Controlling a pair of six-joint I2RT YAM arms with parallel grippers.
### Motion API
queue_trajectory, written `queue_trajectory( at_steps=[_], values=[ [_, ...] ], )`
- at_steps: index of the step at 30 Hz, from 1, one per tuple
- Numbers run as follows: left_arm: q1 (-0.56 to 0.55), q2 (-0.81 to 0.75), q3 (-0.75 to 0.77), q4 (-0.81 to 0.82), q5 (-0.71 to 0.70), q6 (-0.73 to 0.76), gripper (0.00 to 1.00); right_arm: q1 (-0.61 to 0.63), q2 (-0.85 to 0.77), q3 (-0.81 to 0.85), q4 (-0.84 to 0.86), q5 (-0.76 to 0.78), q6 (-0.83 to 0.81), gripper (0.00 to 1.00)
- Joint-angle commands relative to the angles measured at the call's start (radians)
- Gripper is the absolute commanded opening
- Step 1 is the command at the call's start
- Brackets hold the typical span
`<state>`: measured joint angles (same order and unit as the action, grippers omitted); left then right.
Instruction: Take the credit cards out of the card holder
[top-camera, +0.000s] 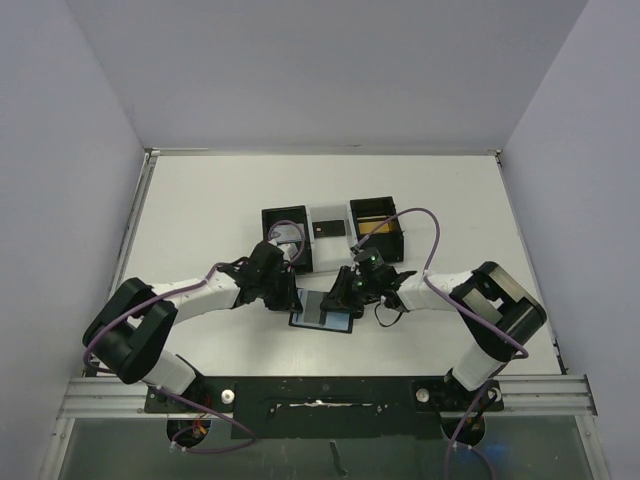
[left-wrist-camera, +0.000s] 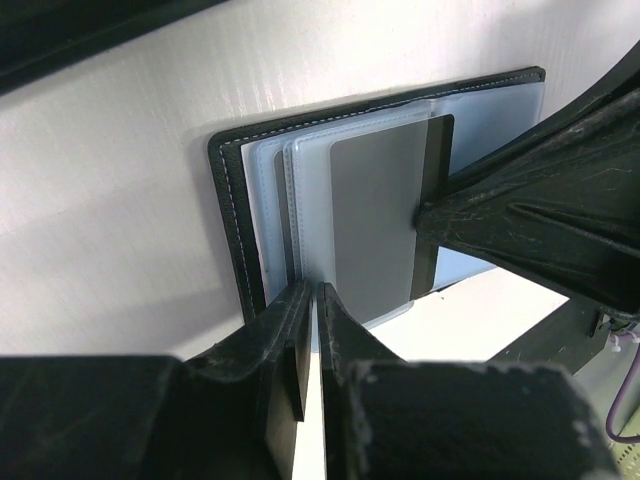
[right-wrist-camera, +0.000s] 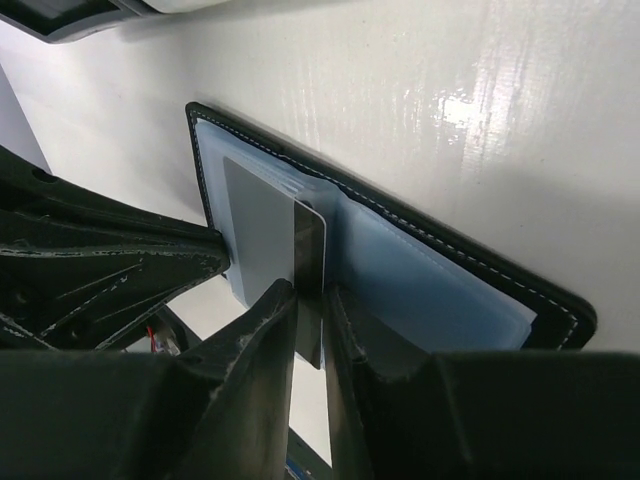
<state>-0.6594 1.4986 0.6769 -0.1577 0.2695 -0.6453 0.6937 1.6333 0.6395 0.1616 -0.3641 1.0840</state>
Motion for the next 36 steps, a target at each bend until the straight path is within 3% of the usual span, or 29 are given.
queue_trajectory(
  at_steps=[1, 7, 18, 26, 36],
  values=[
    [-0.004, 0.016, 0.030, -0.012, -0.019, 0.023, 0.07, 0.000, -0.011, 0.001, -0.007, 0.043, -0.017, 0.15],
    [-0.004, 0.012, 0.030, -0.016, -0.025, 0.021, 0.07, -0.033, -0.042, -0.019, 0.004, 0.005, -0.037, 0.06],
    [-0.005, 0.009, 0.048, -0.022, -0.020, 0.026, 0.08, -0.080, -0.043, -0.045, 0.033, -0.082, -0.063, 0.05],
    [-0.007, -0.087, 0.064, 0.010, 0.006, 0.003, 0.39, -0.079, -0.025, -0.023, 0.006, -0.065, -0.075, 0.06],
    [-0.006, -0.070, 0.035, 0.309, 0.192, -0.116, 0.41, -0.079, -0.041, -0.014, -0.045, -0.037, -0.093, 0.08]
  ],
)
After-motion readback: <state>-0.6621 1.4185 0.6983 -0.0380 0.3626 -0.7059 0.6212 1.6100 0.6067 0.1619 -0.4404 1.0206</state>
